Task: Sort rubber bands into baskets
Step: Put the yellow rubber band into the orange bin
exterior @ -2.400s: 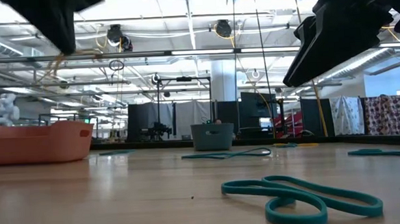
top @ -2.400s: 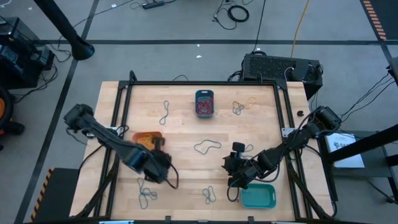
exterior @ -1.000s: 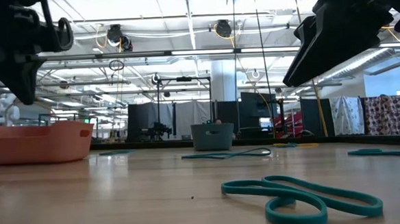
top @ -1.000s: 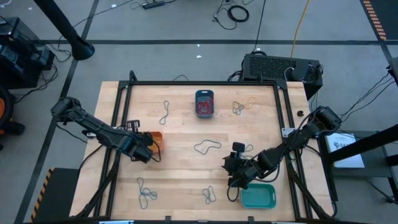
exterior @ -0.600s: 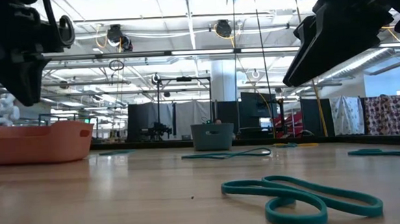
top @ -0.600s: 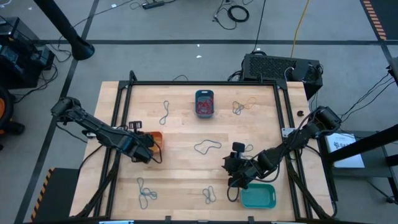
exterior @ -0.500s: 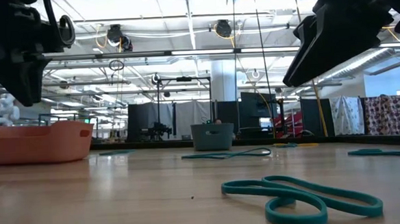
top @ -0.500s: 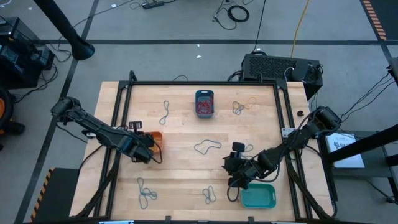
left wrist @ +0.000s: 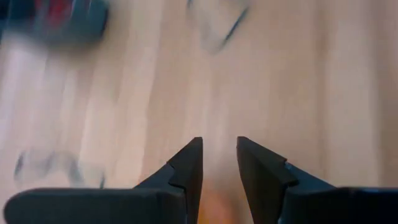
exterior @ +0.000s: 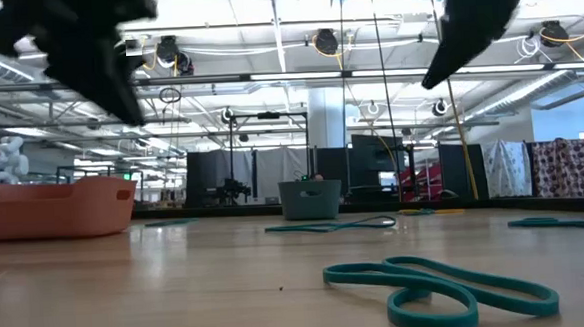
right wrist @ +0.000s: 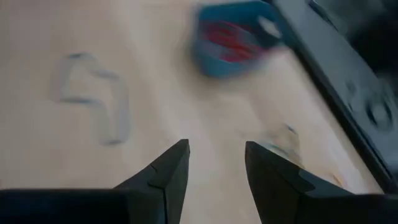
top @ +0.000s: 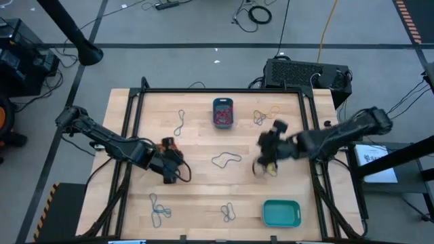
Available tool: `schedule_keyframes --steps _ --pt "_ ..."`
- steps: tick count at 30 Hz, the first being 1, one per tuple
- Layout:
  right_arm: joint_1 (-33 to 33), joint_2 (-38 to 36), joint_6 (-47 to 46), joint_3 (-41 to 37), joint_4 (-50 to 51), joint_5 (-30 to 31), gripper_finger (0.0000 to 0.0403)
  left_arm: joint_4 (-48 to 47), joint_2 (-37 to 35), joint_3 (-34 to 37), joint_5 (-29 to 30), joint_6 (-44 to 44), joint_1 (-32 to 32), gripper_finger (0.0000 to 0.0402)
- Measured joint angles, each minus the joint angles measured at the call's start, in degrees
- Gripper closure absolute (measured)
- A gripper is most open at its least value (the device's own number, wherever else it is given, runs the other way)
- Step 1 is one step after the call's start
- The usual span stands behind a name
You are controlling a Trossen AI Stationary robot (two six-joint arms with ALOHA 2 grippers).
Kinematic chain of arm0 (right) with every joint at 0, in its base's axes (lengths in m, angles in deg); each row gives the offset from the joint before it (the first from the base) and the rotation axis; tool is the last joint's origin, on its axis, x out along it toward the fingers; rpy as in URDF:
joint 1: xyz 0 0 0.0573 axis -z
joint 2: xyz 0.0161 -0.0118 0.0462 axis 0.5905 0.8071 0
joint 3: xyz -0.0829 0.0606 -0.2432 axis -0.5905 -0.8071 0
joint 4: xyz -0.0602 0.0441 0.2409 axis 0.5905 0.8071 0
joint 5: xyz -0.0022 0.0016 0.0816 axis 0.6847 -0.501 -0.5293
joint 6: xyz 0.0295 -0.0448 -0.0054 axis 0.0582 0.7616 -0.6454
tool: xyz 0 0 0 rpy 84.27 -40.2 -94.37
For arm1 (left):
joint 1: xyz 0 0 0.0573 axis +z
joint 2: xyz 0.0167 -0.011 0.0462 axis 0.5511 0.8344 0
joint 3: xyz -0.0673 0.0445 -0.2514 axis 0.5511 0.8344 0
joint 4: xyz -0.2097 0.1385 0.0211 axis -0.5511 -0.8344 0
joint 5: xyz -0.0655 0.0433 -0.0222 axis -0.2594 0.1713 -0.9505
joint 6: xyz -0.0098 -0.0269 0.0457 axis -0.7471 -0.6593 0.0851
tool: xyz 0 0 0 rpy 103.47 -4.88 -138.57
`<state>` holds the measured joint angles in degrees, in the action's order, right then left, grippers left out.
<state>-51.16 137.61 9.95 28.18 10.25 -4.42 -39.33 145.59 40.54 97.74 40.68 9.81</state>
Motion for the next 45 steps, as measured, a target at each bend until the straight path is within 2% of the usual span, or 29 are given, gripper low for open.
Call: schedule_keyframes --steps 4,8,11,14,17,19,23,28,34,39,45 --pt "12.2 -4.0 -2.6 -2.7 2.4 -1.9 0.0252 16.8 0.0 2.4 -2.4 10.1 0.0 0.0295" --pt "25.2 -4.5 4.0 -8.3 -2.0 -9.5 0.0252 28.0 0.0 4.3 -7.3 14.7 0.0 0.0295" --pt "34.8 -3.7 12.7 -11.3 -9.3 -14.4 0.0252 32.4 0.0 4.3 -10.4 15.8 0.0 0.0294" --pt "43.8 -2.6 15.1 -11.6 -12.9 -22.4 0.0252 34.1 0.0 4.3 -12.7 15.9 -0.1 0.0294" --pt "51.0 -0.8 11.4 -11.6 -14.0 -27.7 0.0252 33.5 0.0 4.3 -13.2 15.9 -0.1 0.0294" --pt "54.2 0.9 5.5 -11.6 -14.4 -28.0 0.0252 32.9 0.0 4.3 -13.2 15.9 -0.1 0.0294" --pt "56.1 6.3 -1.0 -11.6 -16.8 -24.6 0.0252 32.8 0.0 4.3 -13.3 15.8 -0.1 0.0294" --pt "56.0 13.5 -3.6 -11.6 -22.9 -25.5 0.0252 32.5 0.0 4.3 -13.4 14.7 -0.1 0.0294" --pt "56.0 20.5 -5.6 -11.6 -24.2 -25.9 0.0252 31.9 0.4 4.3 -13.4 14.3 -0.1 0.0294" --pt "56.0 23.7 -5.7 -11.4 -27.2 -25.0 0.0252 31.9 2.1 4.3 -13.4 14.4 -0.1 0.0294" --pt "55.9 23.5 -5.9 -11.5 -28.9 -23.1 0.0252 31.9 4.9 4.3 -13.4 14.4 -0.1 0.0294"
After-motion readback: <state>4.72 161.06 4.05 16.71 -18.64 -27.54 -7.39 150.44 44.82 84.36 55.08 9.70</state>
